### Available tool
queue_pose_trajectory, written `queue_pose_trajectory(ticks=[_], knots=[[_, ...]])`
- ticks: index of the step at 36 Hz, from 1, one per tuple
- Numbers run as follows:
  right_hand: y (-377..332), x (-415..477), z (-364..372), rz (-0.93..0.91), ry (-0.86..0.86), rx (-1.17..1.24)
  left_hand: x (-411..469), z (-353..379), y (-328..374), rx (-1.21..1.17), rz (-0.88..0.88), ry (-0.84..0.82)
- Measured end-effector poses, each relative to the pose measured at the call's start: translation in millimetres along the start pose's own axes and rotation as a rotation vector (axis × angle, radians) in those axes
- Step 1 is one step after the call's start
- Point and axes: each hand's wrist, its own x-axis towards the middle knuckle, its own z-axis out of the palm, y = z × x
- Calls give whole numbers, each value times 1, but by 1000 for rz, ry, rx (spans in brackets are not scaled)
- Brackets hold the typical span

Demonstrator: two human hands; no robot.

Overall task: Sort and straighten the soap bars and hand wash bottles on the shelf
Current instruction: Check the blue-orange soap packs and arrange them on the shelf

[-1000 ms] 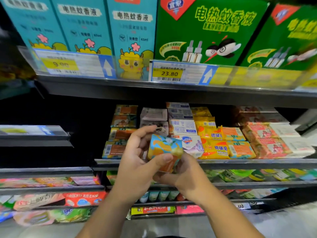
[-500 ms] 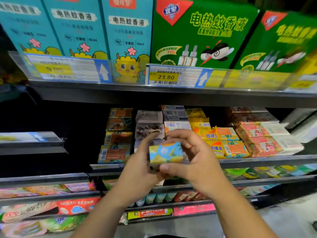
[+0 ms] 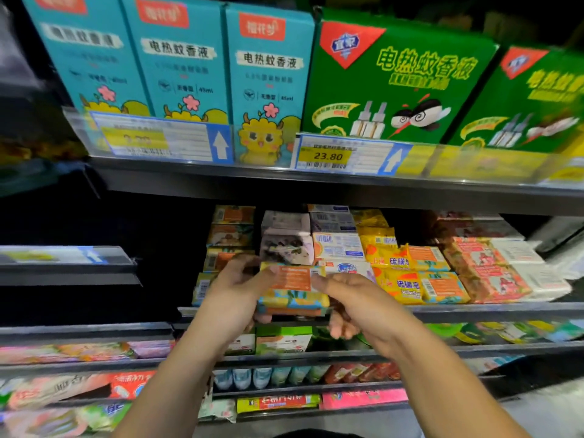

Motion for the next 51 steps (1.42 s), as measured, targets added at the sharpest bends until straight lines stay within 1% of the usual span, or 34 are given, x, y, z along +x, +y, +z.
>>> queue_pose_trajectory(ticks=[2,4,6,8,11,13,14,16,19,21,24,25,28,29,30,32,34,35,36,37,38,40,41,43,45,48,51], knots=[[-2,1,1,11,-26,69,3,-5,-1,102,0,-40],[-6,2,1,16,-64,152,3,-9,1,181,46,-56],[-11,4,2,-14,-96,175,2,-9,6,177,89,-87],[-16,7,3,-84,-102,223,4,-9,8,130,116,-118],[-22,9,6,-186,-42,329,4,-7,7,68,189,-132],[-23,12,11,-273,38,291,3,-5,6,60,231,-144],[-20,16,13,-327,84,205,2,-4,7,51,257,-154],[-17,22,16,-403,140,111,3,-1,5,89,310,-151],[-14,27,19,-455,89,172,9,-6,3,290,383,-130],[-10,30,19,-451,30,241,14,-12,2,337,376,-133],[-6,39,17,-438,-19,274,22,-17,2,376,359,-149],[-6,41,16,-437,-21,272,25,-19,2,446,368,-141],[-6,49,14,-451,-24,196,28,-24,13,901,419,-48],[-8,50,14,-448,-37,164,29,-26,15,972,411,-40],[-8,53,12,-446,-54,134,31,-28,14,984,394,-52],[-10,55,10,-434,-74,136,37,-33,7,903,358,-56],[-12,57,8,-427,-34,175,46,-38,-2,825,376,24],[-12,58,7,-440,13,154,52,-40,-5,813,391,81],[-9,63,5,-464,62,67,60,-42,-6,814,381,133],[-6,67,2,-505,112,-97,67,-44,-7,839,347,171],[-3,71,-1,-558,154,-330,75,-45,-7,871,320,207],[8,80,-6,-654,130,-765,91,-49,-7,886,330,268],[14,85,-6,-648,91,-908,99,-51,-8,858,331,278],[22,88,-3,-602,86,-1115,111,-56,-10,804,316,252],[26,87,-1,-583,100,-1194,120,-59,-10,787,316,175],[23,85,-2,-552,72,-1158,125,-60,-9,731,281,60],[22,85,-3,-565,69,-1145,128,-63,-11,592,250,-24]])
